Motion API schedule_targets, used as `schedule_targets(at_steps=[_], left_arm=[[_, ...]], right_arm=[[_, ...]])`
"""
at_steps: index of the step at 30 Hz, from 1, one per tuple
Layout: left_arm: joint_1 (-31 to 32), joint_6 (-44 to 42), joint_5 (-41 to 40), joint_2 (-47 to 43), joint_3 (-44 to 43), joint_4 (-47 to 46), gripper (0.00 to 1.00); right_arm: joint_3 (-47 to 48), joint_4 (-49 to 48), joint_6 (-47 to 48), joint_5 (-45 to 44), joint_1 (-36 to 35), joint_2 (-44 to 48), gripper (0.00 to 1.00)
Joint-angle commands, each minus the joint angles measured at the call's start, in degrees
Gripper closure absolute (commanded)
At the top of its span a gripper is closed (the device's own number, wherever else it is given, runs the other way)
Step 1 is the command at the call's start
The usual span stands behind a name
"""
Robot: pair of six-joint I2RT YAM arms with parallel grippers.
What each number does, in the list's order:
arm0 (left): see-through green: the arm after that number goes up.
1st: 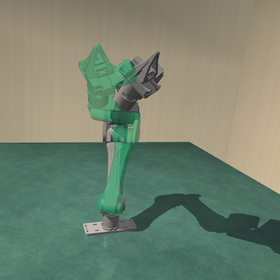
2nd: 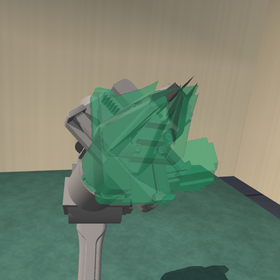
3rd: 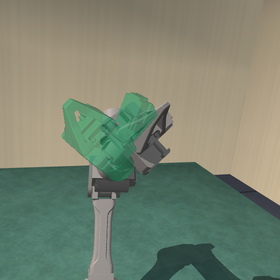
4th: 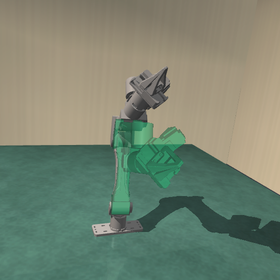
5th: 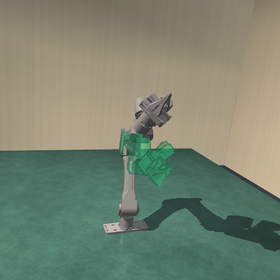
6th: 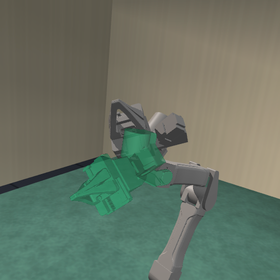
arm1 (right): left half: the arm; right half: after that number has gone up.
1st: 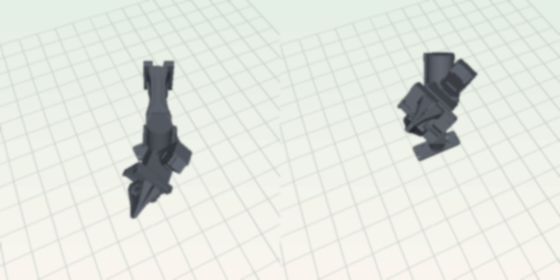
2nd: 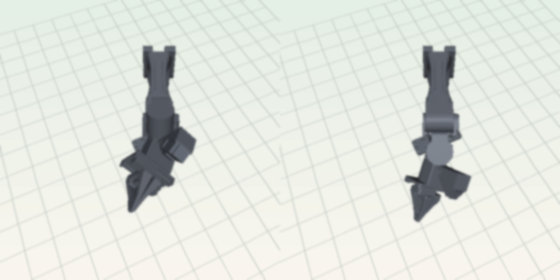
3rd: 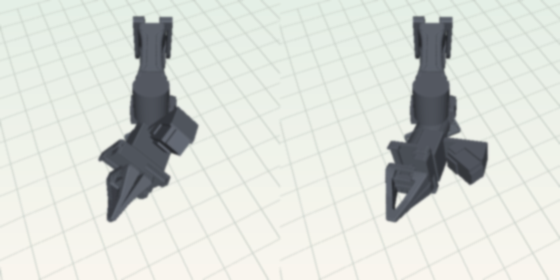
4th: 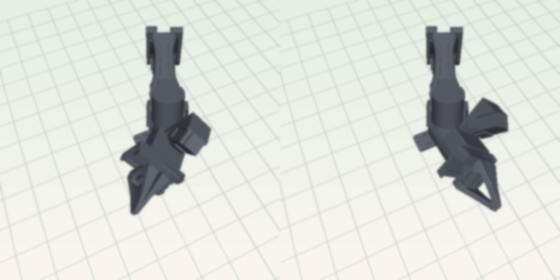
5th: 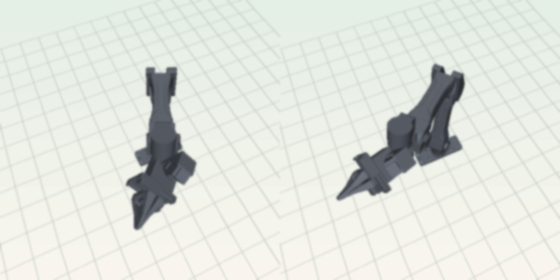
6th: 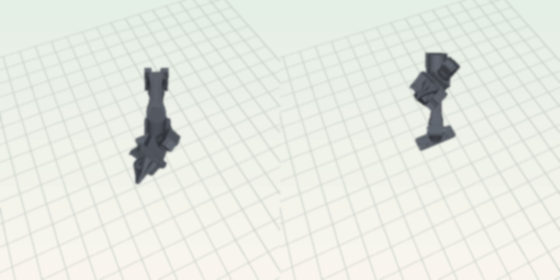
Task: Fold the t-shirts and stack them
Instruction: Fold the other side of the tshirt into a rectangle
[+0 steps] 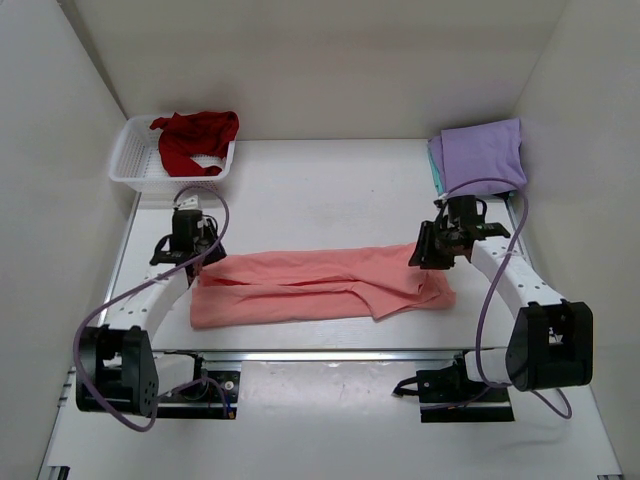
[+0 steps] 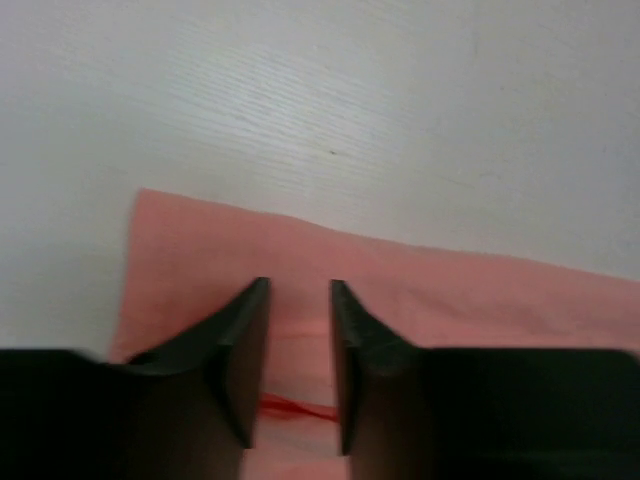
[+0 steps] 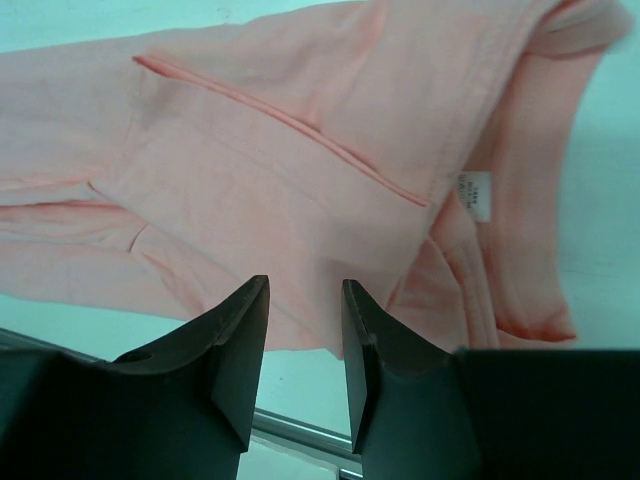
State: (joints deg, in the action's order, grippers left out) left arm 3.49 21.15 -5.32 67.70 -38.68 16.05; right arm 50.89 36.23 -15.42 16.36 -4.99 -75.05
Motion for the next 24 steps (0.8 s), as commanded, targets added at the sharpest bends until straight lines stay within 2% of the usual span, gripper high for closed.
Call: schedule_targets(at_steps=[1, 2, 5, 9, 14, 16, 20, 24], left_arm=[[0.47, 3.8, 4.0, 1.12, 2.1, -0.94, 0.68], [0.21, 4.42, 4.18, 0.77, 3.51, -0.85, 0.76], [-0.32, 6.1, 2.78, -0.9, 5.36, 1.52, 0.83], [-0.41, 5.75, -0.47, 0.67, 5.72, 2.93, 0.82], [-0.23, 5.4, -2.85, 6.99, 3.09, 1.96, 0.66], [-0.67, 5.4, -1.98, 10.07, 1.33, 2.31, 0.64], [1.51, 3.55, 0.66, 11.93, -2.1, 5.64, 0.71], [2.66, 3.99, 5.22, 9.91, 0.35, 9.42, 0.75]], right_arm=[[0.18, -2.47, -1.63, 1.04, -1.86, -0.8, 0.67], [0.08, -2.74, -1.72, 1.39, -2.04, -1.33, 0.67], [-0.97, -3.0, -1.89, 2.8, -2.13, -1.77, 0.68], [-1.68, -3.88, -2.25, 3.85, -2.21, -2.21, 0.67], [-1.06, -3.53, -2.59, 4.12, -3.44, -3.79, 0.66], [-0.71, -2.57, -3.12, 3.51, -4.4, -4.67, 0.63], [-1.58, 0.6, -6.63, 0.34, -6.43, -5.63, 0.57], [-3.35, -1.5, -8.75, -2.11, -6.17, -8.61, 0.56]])
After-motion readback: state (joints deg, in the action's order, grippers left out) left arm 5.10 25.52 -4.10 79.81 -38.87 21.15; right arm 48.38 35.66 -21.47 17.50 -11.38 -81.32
